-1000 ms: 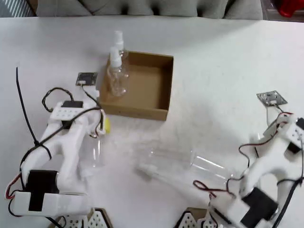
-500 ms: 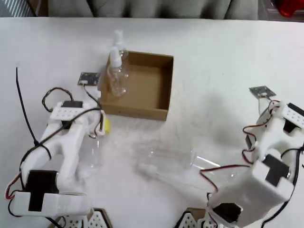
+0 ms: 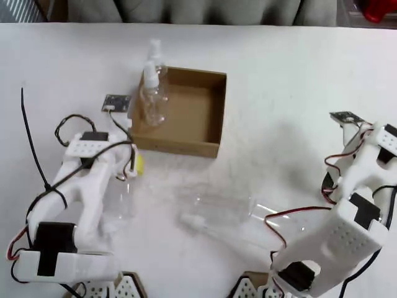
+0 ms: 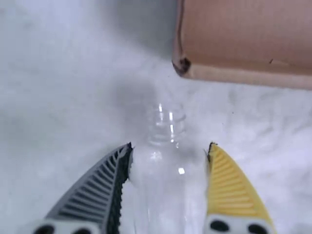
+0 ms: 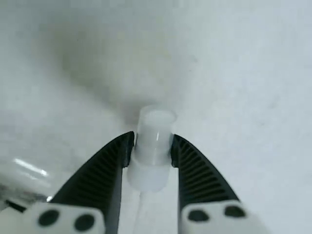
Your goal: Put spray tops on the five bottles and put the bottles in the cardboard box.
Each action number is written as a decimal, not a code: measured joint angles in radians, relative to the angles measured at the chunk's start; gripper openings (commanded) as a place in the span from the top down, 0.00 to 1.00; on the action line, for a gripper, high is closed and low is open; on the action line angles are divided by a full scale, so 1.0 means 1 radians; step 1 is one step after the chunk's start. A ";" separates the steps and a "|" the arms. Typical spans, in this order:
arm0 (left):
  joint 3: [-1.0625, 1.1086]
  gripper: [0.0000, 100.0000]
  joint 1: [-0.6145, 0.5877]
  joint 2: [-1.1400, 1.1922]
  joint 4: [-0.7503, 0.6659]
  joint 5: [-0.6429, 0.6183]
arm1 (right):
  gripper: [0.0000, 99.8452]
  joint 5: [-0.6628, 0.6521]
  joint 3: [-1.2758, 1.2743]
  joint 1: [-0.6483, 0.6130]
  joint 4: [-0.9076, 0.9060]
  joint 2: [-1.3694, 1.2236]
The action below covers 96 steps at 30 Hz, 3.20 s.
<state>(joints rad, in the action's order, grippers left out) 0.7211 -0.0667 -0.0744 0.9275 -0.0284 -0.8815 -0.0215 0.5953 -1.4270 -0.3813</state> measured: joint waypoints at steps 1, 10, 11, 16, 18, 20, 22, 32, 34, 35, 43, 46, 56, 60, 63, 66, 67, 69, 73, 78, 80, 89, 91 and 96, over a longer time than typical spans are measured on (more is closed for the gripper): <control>0.000 0.98 0.000 0.000 0.000 0.000 | 0.98 0.002 0.006 0.002 -0.048 0.012; 0.017 0.98 0.000 -0.031 0.031 0.006 | 0.98 0.080 -0.038 0.032 -0.252 0.242; 0.031 0.98 0.000 -0.055 0.031 0.006 | 0.98 0.083 -0.066 0.034 -0.252 0.278; 0.092 0.98 -0.018 -0.249 0.038 0.008 | 0.98 0.091 -0.236 0.018 -0.252 0.517; 0.114 0.98 -0.017 -0.342 0.038 0.009 | 0.98 0.097 -0.284 -0.008 -0.252 0.620; 0.137 0.98 -0.017 -0.437 0.038 0.009 | 0.98 0.121 -0.316 -0.041 -0.252 0.723; 0.155 0.98 -0.006 -0.528 0.038 0.008 | 0.98 0.150 -0.321 -0.075 -0.252 0.812; 0.239 0.98 0.193 -1.013 0.040 0.009 | 0.98 0.489 -0.321 -0.373 -0.195 1.142; 0.239 0.98 0.226 -1.106 0.040 0.009 | 0.98 0.588 -0.333 -0.445 -0.132 1.186; 0.239 0.98 0.241 -1.149 0.040 0.009 | 0.98 0.634 -0.338 -0.474 -0.092 1.204; 0.373 0.98 0.344 -1.418 -0.084 0.011 | 0.98 0.746 -0.339 -0.614 0.206 1.352; 0.486 0.98 0.350 -1.513 -0.184 0.011 | 0.98 0.749 -0.341 -0.658 0.242 1.444; 0.641 0.98 0.354 -1.741 -0.325 0.011 | 0.99 0.875 -0.399 -0.907 0.404 1.743; 0.641 0.98 0.365 -1.743 -0.384 0.011 | 0.99 0.875 -0.400 -1.014 0.647 1.745; 0.658 0.98 0.402 -1.743 -0.399 0.011 | 0.98 0.875 -0.399 -1.060 0.856 1.705; 0.717 0.98 0.445 -1.743 -0.407 0.011 | 0.98 0.875 -0.397 -1.066 0.948 1.631; 0.735 0.98 0.457 -1.743 -0.410 0.011 | 0.98 0.875 -0.397 -1.069 0.956 1.606; 0.773 0.98 0.474 -1.743 -0.434 0.011 | 0.98 0.875 -0.397 -1.076 0.967 1.557; 0.864 0.98 0.476 -1.743 -0.499 0.011 | 0.98 0.875 -0.397 -1.092 0.973 1.502; 0.945 0.98 0.476 -1.741 -0.555 0.011 | 0.98 0.875 -0.431 -1.154 0.973 1.499; 0.959 0.98 0.471 -1.741 -0.560 0.011 | 0.98 0.875 -0.476 -1.163 0.973 1.499; 0.974 0.98 0.397 -1.741 -0.597 0.011 | 0.98 0.875 -0.629 -1.163 1.083 1.527; 0.974 0.98 0.394 -1.741 -0.597 0.011 | 0.98 0.875 -0.632 -1.166 1.086 1.527; 0.974 0.98 0.396 -1.741 -0.597 0.011 | 0.99 0.875 -0.632 -1.163 1.131 1.524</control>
<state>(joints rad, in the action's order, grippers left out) 1.6955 0.3291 -1.8159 0.3307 -0.0176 -0.0069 -0.6536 -0.5677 -0.2961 1.1423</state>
